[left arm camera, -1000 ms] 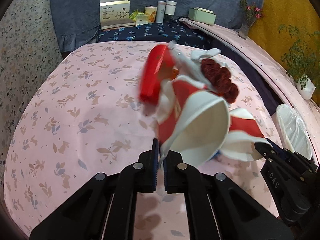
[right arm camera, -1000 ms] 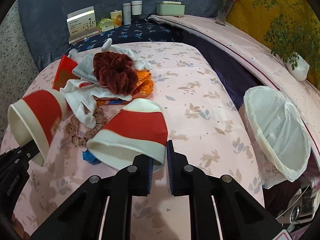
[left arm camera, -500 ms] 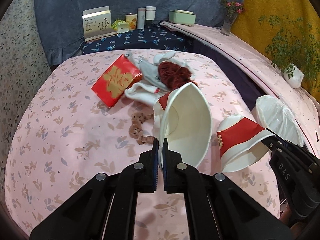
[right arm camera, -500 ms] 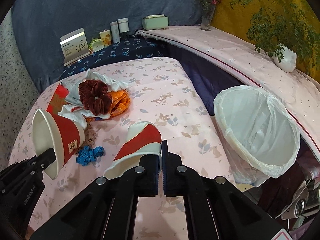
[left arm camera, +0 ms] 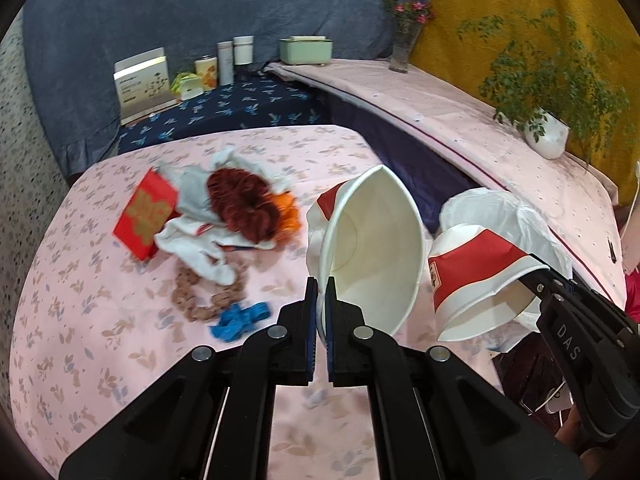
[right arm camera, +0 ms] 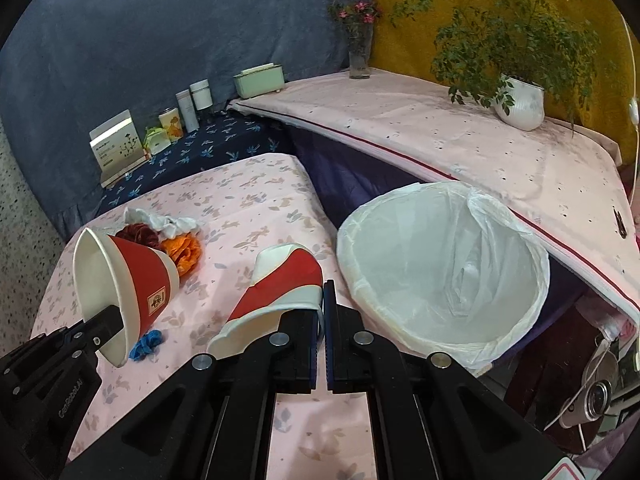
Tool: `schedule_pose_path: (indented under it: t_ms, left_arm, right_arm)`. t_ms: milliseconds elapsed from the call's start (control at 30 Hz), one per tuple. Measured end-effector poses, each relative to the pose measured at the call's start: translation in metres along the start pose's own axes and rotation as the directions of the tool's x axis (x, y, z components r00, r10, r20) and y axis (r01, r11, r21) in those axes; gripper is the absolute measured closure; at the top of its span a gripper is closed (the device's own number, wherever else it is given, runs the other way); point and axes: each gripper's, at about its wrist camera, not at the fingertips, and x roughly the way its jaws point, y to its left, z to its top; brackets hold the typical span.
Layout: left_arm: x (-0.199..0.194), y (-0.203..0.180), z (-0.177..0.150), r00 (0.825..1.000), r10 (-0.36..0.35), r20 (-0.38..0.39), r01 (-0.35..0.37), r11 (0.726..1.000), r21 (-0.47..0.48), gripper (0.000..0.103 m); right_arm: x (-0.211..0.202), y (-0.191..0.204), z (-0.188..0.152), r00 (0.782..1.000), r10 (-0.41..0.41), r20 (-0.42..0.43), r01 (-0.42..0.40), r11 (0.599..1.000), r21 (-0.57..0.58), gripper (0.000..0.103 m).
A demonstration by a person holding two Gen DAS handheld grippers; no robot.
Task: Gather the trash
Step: 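Carry both cups over the white trash bag and open both tools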
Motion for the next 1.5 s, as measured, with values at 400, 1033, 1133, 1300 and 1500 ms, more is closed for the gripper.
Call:
schedule_pose_path:
  t_ms: [400, 1033, 1133, 1300, 1500]
  left_arm:
    - [0.02, -0.09, 0.02, 0.996, -0.089, -0.004, 0.089, 0.988, 0.123, 0.1]
    - [0.077, -0.171, 0.049, 0.985, -0.166, -0.055, 0.174, 0.957, 0.231, 0.099]
    - [0.09, -0.18, 0.051, 0.98, -0.182, -0.075, 0.195, 0.952, 0.235, 0.097]
    - [0.093, -0.187, 0.052, 0.987, -0.153, -0.045, 0.159, 0.96, 0.231, 0.045]
    - [0.089, -0.185, 0.047, 0.991, -0.134, -0.032, 0.137, 0.961, 0.242, 0.038]
  right_arm:
    - [-0.002, -0.082, 0.016, 0.995, -0.093, 0.031, 0.089, 0.99, 0.113, 0.1]
    - [0.043, -0.153, 0.039, 0.978, -0.207, -0.014, 0.206, 0.963, 0.175, 0.1]
    - [0.052, -0.159, 0.039, 0.973, -0.228, -0.028, 0.23, 0.958, 0.172, 0.096]
    - [0.052, -0.163, 0.037, 0.966, -0.257, -0.029, 0.258, 0.951, 0.172, 0.074]
    - [0.042, -0.166, 0.04, 0.969, -0.248, -0.003, 0.244, 0.951, 0.191, 0.059]
